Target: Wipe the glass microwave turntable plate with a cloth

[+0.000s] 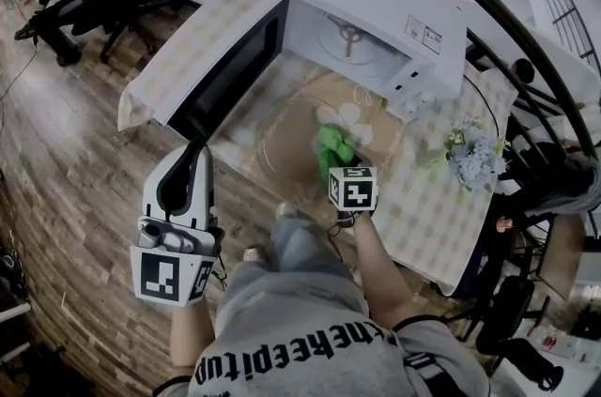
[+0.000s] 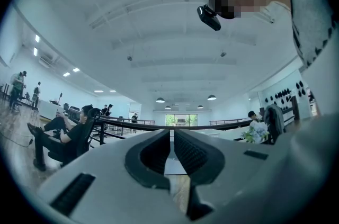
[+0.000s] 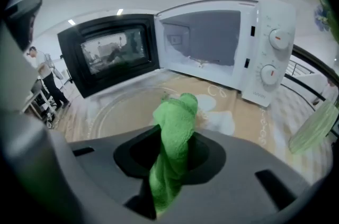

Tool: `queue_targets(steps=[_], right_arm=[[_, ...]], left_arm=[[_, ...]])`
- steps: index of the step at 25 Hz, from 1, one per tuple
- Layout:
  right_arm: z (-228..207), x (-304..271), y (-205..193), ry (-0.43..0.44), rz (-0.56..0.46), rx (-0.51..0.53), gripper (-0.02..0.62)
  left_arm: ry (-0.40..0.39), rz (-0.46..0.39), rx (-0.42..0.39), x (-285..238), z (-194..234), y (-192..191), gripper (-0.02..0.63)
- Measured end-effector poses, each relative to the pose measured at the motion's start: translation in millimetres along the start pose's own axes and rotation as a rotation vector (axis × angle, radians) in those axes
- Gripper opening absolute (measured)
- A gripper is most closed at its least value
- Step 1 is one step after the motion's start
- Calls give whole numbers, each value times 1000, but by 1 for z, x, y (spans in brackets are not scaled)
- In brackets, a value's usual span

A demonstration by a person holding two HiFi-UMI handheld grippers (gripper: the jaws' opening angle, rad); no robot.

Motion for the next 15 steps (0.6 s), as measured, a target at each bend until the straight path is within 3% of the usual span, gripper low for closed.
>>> queue_targets(steps=[4,8,11,15], right_arm=[[55,2,2,154,-34,14,103],[110,-5,0,293,-11,101,103],[134,-13,-8,322,16,163,103],[125,-12,-15,302,11,167,103]], left_arm=[[-11,-2,2,1,-1,1,25],[-23,0,4,1,-5,0,25],[-29,2,3,2,-6,0,25],[-33,5,1,4,-6,2,25]])
Point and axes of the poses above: the fingertips, and each gripper's own axes: x backward along the fingers, z to its left, y out of its top, the point moved 9 cm from there along x, backward along the fingers, and after that the axes turned 5 degrees about y, right-handed, at the moved point
